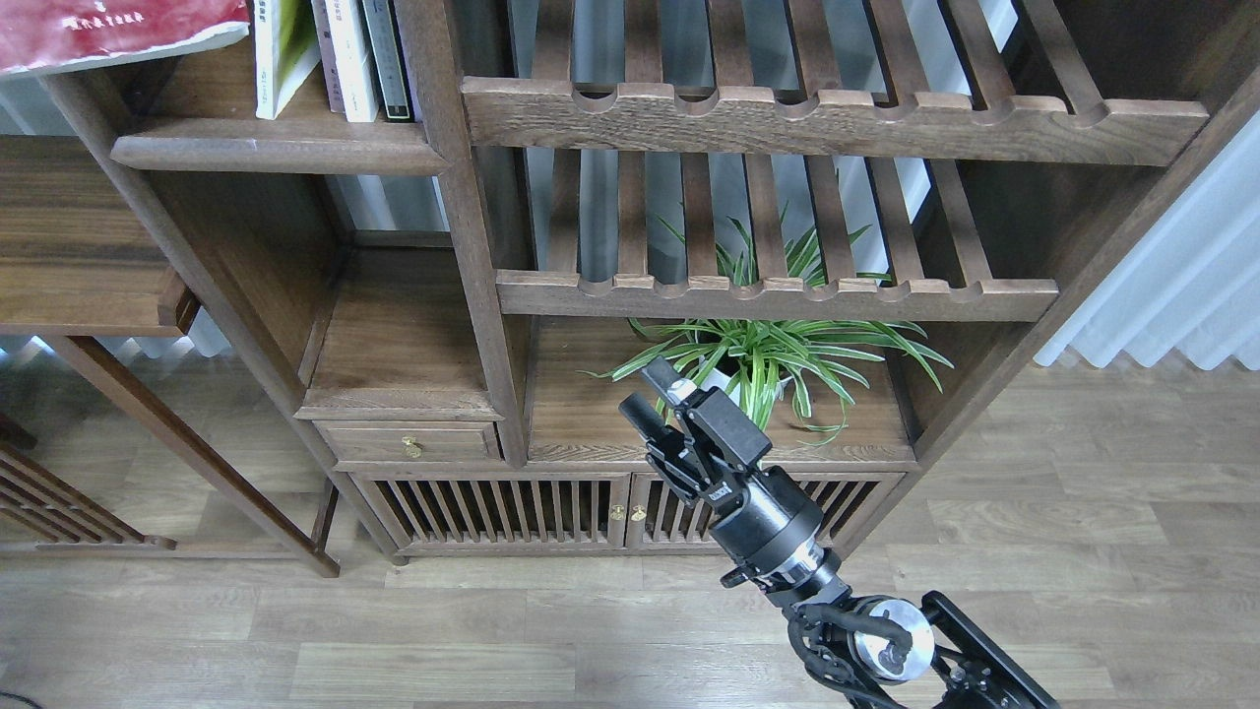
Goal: Organize books on shelf
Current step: 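Lift the red book up and out of view with the left gripper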
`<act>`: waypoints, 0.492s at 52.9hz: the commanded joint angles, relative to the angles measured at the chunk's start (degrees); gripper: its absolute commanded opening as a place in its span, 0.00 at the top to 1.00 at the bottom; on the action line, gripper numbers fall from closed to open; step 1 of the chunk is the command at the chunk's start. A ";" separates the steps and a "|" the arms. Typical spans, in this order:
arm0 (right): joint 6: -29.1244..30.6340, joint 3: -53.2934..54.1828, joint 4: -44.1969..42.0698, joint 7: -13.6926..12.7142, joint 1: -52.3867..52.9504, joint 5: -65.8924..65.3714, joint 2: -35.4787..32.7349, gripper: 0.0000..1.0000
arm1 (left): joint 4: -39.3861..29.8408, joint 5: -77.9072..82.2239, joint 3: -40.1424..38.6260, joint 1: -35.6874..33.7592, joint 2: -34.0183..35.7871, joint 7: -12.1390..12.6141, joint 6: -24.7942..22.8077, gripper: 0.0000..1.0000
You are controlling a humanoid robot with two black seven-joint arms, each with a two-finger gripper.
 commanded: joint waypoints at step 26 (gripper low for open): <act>0.00 -7.28 0.35 0.00 0.72 -0.02 0.00 0.11 | 0.67 23.67 -1.50 -9.42 -3.21 -0.69 0.00 1.00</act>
